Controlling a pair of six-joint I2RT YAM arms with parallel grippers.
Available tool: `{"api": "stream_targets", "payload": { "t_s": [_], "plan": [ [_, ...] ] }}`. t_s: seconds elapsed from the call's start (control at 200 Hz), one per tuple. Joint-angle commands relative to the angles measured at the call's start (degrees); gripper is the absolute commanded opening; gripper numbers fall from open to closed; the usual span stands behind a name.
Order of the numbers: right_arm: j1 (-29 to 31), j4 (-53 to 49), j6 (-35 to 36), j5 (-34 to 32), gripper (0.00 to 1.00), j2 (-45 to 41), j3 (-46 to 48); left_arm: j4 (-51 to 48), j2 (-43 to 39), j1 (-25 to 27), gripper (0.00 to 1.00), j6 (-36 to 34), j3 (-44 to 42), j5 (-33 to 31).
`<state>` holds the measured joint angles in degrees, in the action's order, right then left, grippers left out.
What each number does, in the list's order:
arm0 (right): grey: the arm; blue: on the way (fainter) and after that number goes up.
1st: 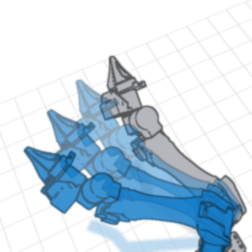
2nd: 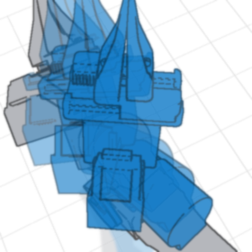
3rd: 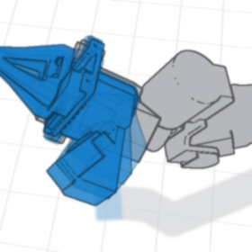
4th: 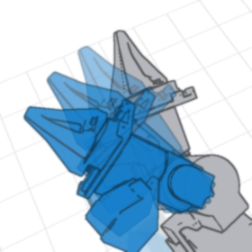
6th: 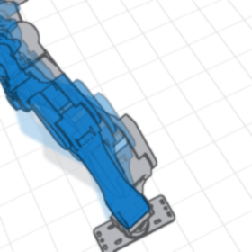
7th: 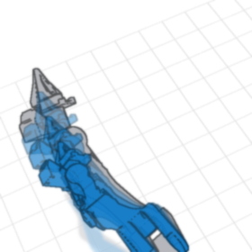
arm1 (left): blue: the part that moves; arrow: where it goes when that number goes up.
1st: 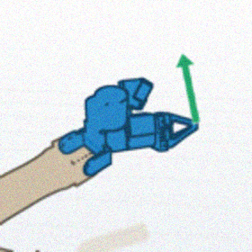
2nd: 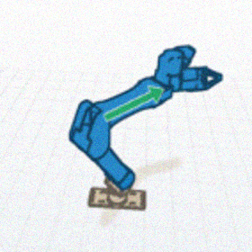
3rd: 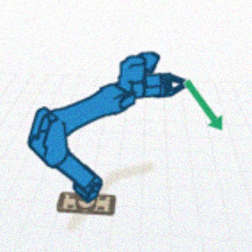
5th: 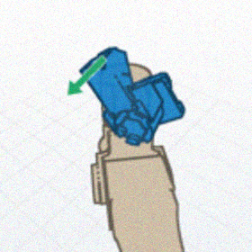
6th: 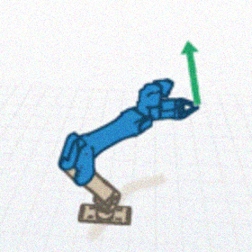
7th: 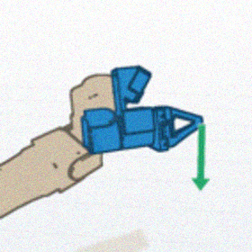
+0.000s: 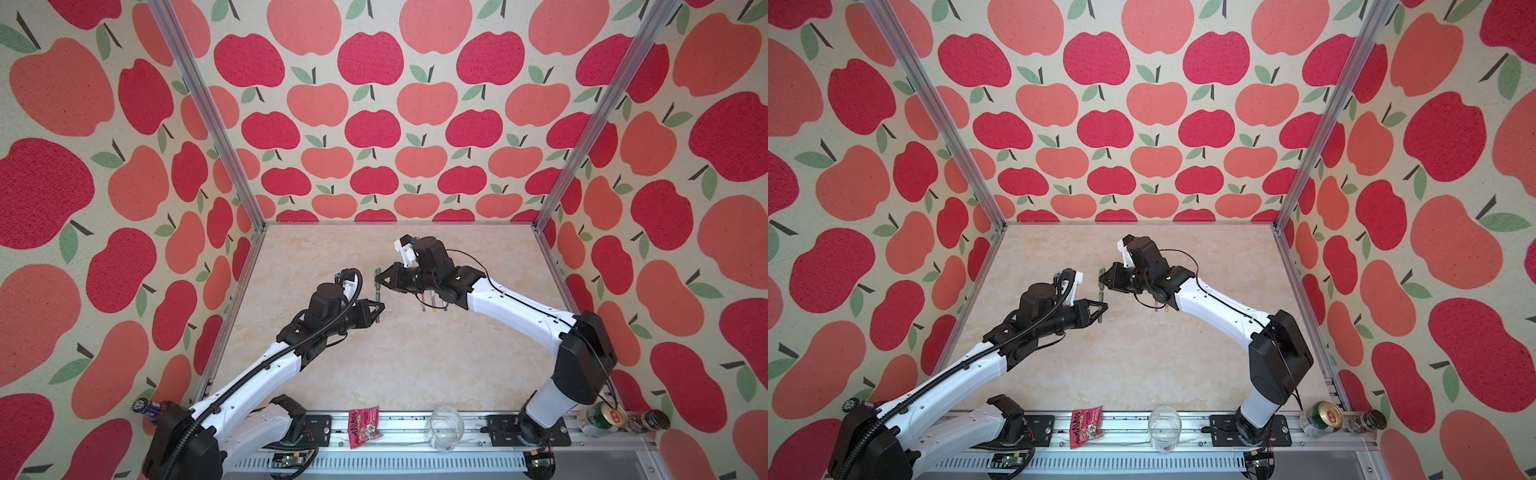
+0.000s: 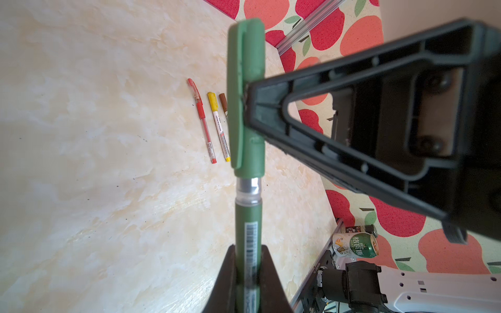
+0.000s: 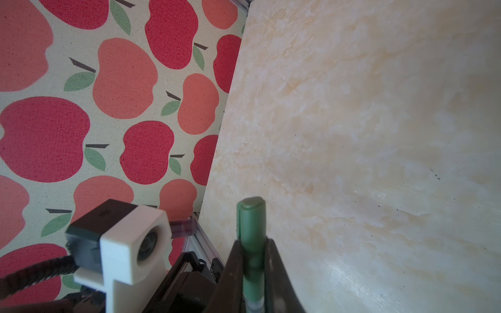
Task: Insert the pens into the pen caps
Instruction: 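Lower the green cap onto the pen tip with the right gripper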
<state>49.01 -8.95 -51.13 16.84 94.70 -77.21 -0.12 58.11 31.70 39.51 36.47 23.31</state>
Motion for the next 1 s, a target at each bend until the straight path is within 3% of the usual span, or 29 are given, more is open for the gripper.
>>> {"api": "stream_targets", "payload": {
  "t_s": [0.0, 0.33, 0.73, 0.881, 0.996],
  "plan": [
    [0.29, -1.33, -1.45, 2.25, 0.02, -1.84, 0.61, 2.58, -0.91, -0.32, 0.04, -0.05, 0.1, -2.66],
    [1.17, -1.59, -1.42, 3.34, 0.02, -1.42, 1.28, 3.11, -1.67, -0.27, 0.04, -0.03, 0.0, -3.13],
    [1.43, -2.21, -1.78, 5.53, 0.03, -1.42, 3.53, 2.61, -2.51, -1.0, 0.04, -5.4, 2.81, -0.62],
    [1.35, -1.47, -0.63, 6.84, 0.1, -2.5, 3.73, 3.72, -2.41, -1.82, 0.04, -6.92, 3.16, 4.6],
    [0.42, 0.1, 1.43, 8.15, 0.23, -5.0, 3.82, 2.24, -2.44, -2.24, 0.04, -8.27, 2.83, 9.99]
  ]
}}
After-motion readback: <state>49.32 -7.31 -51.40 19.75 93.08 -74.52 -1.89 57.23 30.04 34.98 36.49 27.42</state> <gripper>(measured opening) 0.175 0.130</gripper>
